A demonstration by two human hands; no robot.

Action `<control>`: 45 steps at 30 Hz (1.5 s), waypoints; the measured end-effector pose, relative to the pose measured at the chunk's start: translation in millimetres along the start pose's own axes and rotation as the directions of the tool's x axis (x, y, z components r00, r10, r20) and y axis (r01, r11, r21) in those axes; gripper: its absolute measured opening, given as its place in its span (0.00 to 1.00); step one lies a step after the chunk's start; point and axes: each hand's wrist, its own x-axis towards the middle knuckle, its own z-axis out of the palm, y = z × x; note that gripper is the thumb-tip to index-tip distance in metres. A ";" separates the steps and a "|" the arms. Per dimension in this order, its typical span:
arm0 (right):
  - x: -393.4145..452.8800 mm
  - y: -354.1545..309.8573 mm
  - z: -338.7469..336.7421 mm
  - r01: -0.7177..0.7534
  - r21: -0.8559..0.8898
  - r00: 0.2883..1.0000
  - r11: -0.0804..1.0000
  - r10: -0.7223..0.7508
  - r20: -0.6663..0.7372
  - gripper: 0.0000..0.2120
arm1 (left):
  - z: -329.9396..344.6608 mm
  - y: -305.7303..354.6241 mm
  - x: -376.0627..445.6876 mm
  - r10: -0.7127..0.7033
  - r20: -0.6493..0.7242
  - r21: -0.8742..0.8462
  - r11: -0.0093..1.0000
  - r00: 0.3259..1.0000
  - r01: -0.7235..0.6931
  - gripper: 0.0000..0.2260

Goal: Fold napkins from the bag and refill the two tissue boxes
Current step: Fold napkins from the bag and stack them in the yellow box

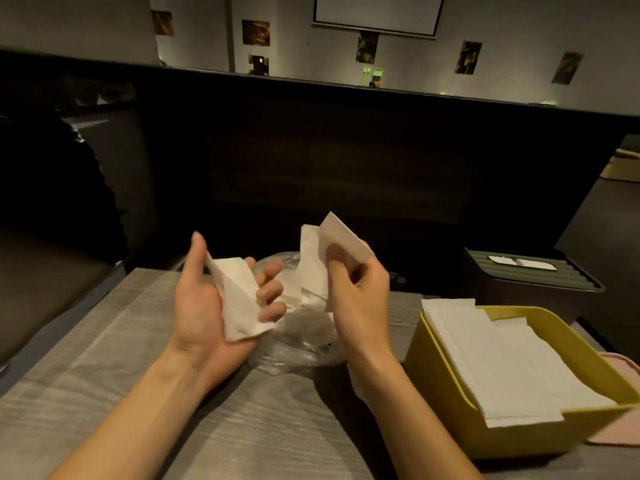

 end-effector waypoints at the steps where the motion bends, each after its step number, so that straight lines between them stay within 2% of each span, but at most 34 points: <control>1: 0.5 -0.7 -0.9 -0.033 0.023 0.999 0.999 0.034 -0.014 0.11 | 1.5 -0.2 -0.8 -0.001 0.015 -0.013 1.000 1.000 0.001 0.33; 6: -1.4 -3.0 -1.4 -0.135 0.077 0.989 0.988 0.130 0.068 0.07 | -4.2 -0.5 1.4 -0.104 0.046 -0.051 0.993 0.994 0.106 0.34; 10: -4.2 -7.2 -0.5 -0.172 0.133 0.968 0.976 0.143 0.205 0.12 | -5.3 -1.7 0.5 -0.186 0.076 0.136 0.975 0.980 0.174 0.44; 12: -6.1 -9.3 0.0 -0.157 0.120 0.967 0.980 0.128 0.223 0.12 | -3.4 -0.6 -0.8 -0.205 0.123 0.184 0.966 0.971 0.181 0.46; 14: -6.8 -8.0 0.2 -0.130 0.086 0.975 0.988 0.112 0.194 0.11 | 1.7 -0.8 -3.0 -0.179 0.115 0.201 0.967 0.977 0.153 0.40; 16: -6.2 -3.5 -1.6 -0.112 0.037 0.985 0.993 0.106 0.139 0.12 | 3.5 -4.6 -0.6 -0.140 0.042 0.265 0.956 0.989 0.125 0.25; 18: -5.6 0.0 -2.3 -0.095 -0.012 0.993 0.995 0.096 0.072 0.13 | 2.4 -7.9 2.2 -0.140 -0.027 0.314 0.939 0.990 0.141 0.17; 21: -4.6 1.1 -3.0 -0.084 0.016 0.996 0.996 0.084 0.008 0.13 | -0.1 -7.8 4.7 -0.140 -0.109 0.294 0.941 0.984 0.166 0.20; 24: -5.3 -3.2 -2.5 -0.129 0.169 0.989 0.977 0.116 0.089 0.14 | 1.3 -4.8 4.1 -0.108 -0.087 0.276 0.953 0.990 0.128 0.14; 25: -6.4 -3.2 -0.9 -0.143 0.173 0.985 0.974 0.122 0.126 0.15 | 1.5 -5.2 3.4 -0.101 -0.056 0.268 0.957 0.993 0.113 0.15; 27: -10.0 1.8 4.2 -0.080 0.051 0.987 0.995 0.072 0.142 0.13 | 0.0 -6.0 3.3 -0.126 0.022 0.206 0.971 0.992 0.119 0.20; 28: -11.2 6.4 7.2 -0.009 -0.081 0.990 0.997 0.021 0.142 0.11 | 0.6 -5.2 2.3 -0.139 0.055 0.176 0.976 0.989 0.127 0.24; 30: -14.3 13.7 12.8 0.134 -0.346 0.981 0.929 -0.077 0.176 0.09 | -2.5 -2.2 1.3 -0.161 0.089 0.137 0.979 0.983 0.148 0.29; 31: -14.8 15.7 13.9 0.183 -0.420 0.976 0.889 -0.113 0.185 0.09 | -3.7 -0.9 1.5 -0.177 0.094 0.127 0.978 0.980 0.164 0.30; 33: -13.5 18.3 12.8 0.226 -0.489 0.972 0.843 -0.167 0.163 0.08 | -1.9 -3.8 0.1 -0.169 0.064 0.174 0.972 0.983 0.156 0.23; 35: -10.3 19.5 8.0 0.238 -0.467 0.971 0.852 -0.221 0.091 0.06 | 2.2 -6.8 -2.7 -0.137 0.020 0.247 0.961 0.990 0.127 0.15; 37: -9.0 16.7 4.2 0.229 -0.427 0.969 0.875 -0.246 0.017 0.07 | 3.7 -7.9 -3.3 -0.087 -0.026 0.280 0.956 0.996 0.091 0.11; 39: -9.7 9.5 2.7 0.240 -0.364 0.960 0.900 -0.276 -0.048 0.07 | 4.1 -6.8 -3.5 -0.069 -0.042 0.287 0.955 0.997 0.078 0.15; 41: -10.4 -0.1 0.9 0.253 -0.195 0.957 0.947 -0.275 -0.091 0.08 | 6.5 -4.5 -4.6 -0.060 -0.033 0.287 0.956 0.998 0.067 0.19; 43: -9.8 -5.9 -2.2 0.181 0.000 0.983 0.983 -0.181 -0.005 0.14 | 7.6 -3.8 -5.4 -0.063 -0.011 0.314 0.947 0.998 0.063 0.19; 44: -9.5 -5.3 -2.4 0.126 -0.014 0.989 0.992 -0.125 0.076 0.19 | 9.7 -3.0 -7.5 -0.076 0.003 0.317 0.946 0.997 0.071 0.19; 45: -9.8 -3.0 -1.1 0.100 -0.118 0.986 0.988 -0.082 0.144 0.25 | 8.8 -1.6 -7.7 -0.091 0.022 0.290 0.954 0.996 0.080 0.20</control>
